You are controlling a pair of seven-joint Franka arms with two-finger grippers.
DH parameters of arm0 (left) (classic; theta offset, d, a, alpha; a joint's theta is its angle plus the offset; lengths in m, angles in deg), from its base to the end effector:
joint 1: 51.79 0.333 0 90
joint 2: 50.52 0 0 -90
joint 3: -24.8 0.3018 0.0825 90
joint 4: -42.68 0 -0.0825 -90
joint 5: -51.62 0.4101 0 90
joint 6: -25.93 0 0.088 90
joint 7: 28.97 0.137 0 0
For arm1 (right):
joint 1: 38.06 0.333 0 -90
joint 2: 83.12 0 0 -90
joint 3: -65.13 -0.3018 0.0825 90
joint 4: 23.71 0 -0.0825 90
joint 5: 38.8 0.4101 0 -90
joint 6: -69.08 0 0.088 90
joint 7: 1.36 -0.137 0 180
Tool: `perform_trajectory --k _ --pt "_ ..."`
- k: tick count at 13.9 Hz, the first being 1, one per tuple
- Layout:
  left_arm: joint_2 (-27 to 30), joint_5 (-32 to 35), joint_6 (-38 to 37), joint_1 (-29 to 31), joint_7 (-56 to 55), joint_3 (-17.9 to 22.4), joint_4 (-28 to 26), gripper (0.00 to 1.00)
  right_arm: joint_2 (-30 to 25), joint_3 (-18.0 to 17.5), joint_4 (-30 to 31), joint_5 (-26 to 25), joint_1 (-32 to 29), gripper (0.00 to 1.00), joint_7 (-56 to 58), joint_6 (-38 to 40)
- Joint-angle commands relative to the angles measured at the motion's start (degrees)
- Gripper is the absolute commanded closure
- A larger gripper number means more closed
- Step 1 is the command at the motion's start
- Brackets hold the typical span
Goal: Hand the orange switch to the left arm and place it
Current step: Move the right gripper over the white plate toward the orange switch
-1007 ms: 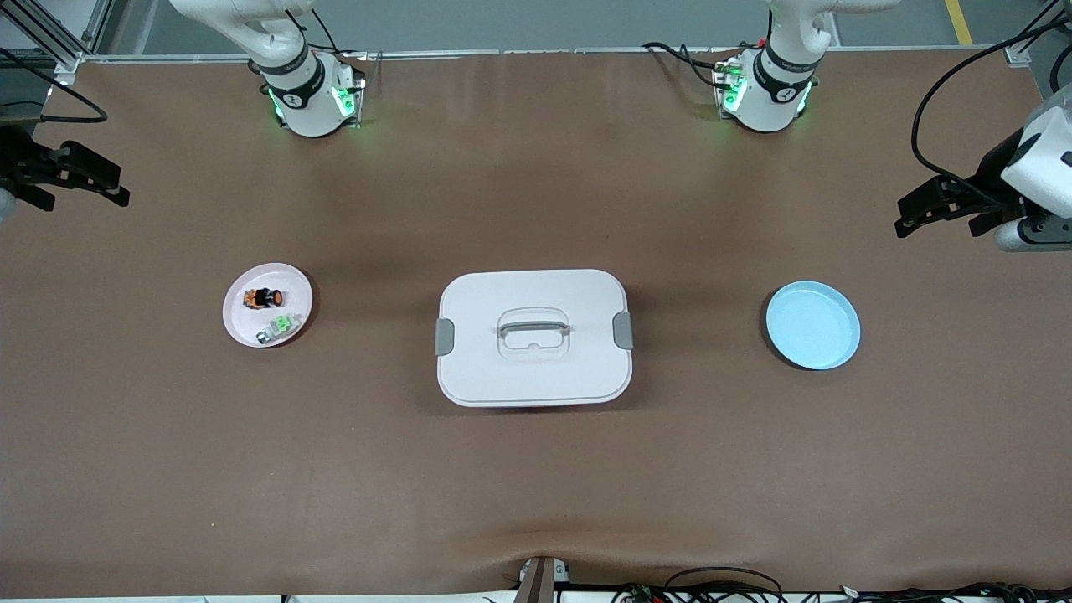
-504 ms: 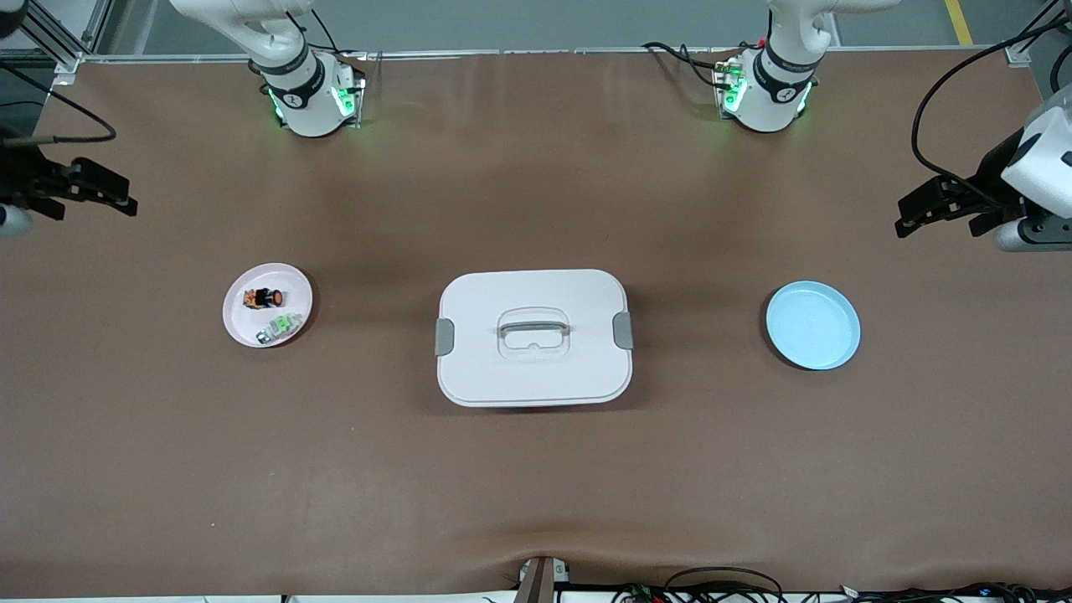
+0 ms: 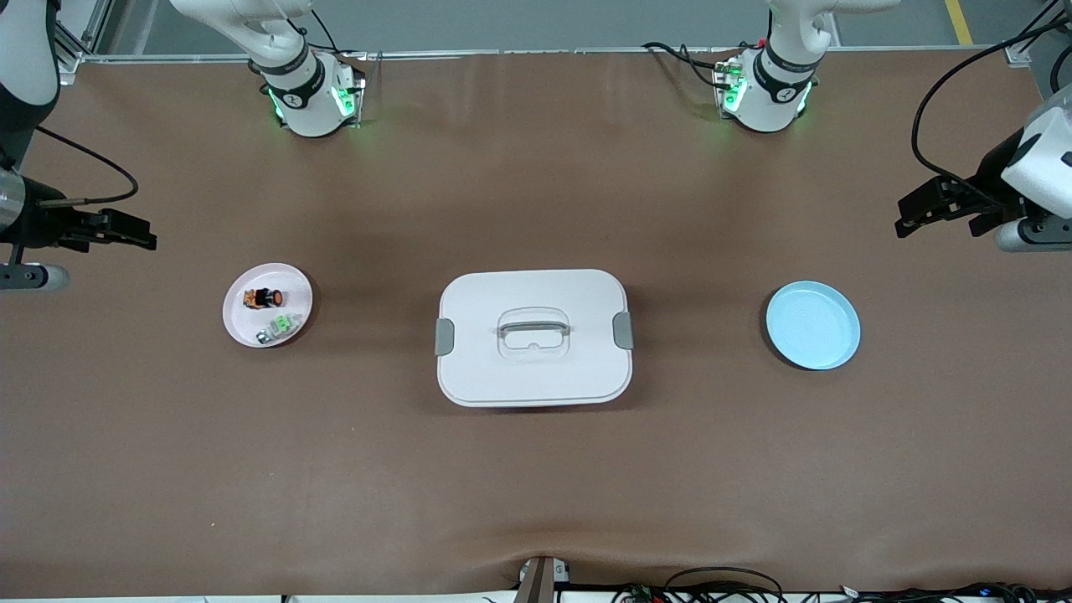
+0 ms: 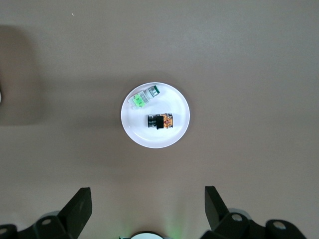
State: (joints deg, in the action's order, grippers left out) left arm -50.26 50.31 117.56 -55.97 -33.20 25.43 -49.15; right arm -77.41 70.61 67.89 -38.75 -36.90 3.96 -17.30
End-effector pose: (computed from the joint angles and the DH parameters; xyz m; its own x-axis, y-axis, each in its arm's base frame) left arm 0.5802 -0.0391 0.5695 0.9999 0.0125 -0.0007 0.0125 -0.9997 0.0229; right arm 0.5882 -0.0424 0.5038 0.9818 0.0175 -0.1891 0.0161 -0.9998 -0.0089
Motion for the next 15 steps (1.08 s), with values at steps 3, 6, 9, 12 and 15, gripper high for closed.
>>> perform_trajectory --k 3,6,9,12,15 --pt "-0.3 0.3 -1.1 0.2 1.3 0.0 1.0 0.0 4.8 -0.3 -2.4 -0.7 -0.8 0.0 0.3 -1.6" --pt "-0.3 0.3 -1.1 0.2 1.3 0.0 1.1 0.0 6.3 -0.3 -2.1 0.1 -1.8 0.0 0.9 -3.4" --pt "-0.2 0.2 -1.1 0.2 1.3 0.0 1.1 0.0 5.9 -0.3 4.7 2.0 -2.5 0.0 0.1 -9.7" --pt "-0.3 0.2 -1.0 0.3 1.3 0.0 1.1 0.0 5.6 -0.3 10.8 6.5 -5.0 0.0 0.2 -14.9" --pt "-0.3 0.1 -1.0 0.3 1.3 0.0 1.1 0.0 4.5 -0.4 19.0 8.8 -5.1 0.0 0.3 -23.3"
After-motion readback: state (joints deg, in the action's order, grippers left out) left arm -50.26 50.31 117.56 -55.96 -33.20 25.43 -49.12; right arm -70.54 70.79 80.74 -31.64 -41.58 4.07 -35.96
